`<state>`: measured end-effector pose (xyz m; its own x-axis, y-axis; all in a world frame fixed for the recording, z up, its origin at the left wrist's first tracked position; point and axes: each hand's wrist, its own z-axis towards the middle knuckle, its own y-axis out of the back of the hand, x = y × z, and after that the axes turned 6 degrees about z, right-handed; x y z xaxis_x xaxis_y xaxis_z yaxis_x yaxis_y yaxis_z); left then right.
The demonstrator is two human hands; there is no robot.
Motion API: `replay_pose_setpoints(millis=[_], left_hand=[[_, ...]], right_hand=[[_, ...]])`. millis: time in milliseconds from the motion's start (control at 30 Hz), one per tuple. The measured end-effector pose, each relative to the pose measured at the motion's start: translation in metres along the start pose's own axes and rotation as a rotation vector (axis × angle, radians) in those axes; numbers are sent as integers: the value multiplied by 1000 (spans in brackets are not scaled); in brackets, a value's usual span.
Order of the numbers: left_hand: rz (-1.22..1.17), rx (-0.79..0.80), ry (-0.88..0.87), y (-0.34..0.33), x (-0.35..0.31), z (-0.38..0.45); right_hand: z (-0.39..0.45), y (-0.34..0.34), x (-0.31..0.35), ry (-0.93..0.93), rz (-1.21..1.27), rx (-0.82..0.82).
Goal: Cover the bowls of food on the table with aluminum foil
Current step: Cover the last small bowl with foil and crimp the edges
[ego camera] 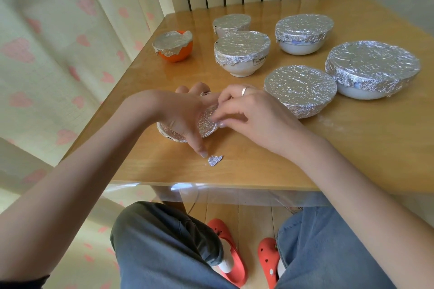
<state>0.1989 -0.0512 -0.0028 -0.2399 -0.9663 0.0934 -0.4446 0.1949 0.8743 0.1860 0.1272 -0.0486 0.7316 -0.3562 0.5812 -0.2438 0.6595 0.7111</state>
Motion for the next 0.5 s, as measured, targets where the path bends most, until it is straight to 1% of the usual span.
replay_pose_setpoints(millis=[67, 200, 333, 433, 500], left_hand=[[-6, -3, -3, 1, -1, -1], [-9, -16, -10, 1, -1, -1], [-13, -21, -12, 1, -2, -1], [-19, -14, -10, 1, -2, -2], [-5, -15, -1, 0, 0, -1]], right_hand=[[-3, -3, -4, 36, 7, -26], [-5, -1, -9, 34, 92, -1], [-2, -1, -9, 56, 138, -23], [2, -1, -9, 51, 97, 1], [4, -2, -8, 85, 32, 23]])
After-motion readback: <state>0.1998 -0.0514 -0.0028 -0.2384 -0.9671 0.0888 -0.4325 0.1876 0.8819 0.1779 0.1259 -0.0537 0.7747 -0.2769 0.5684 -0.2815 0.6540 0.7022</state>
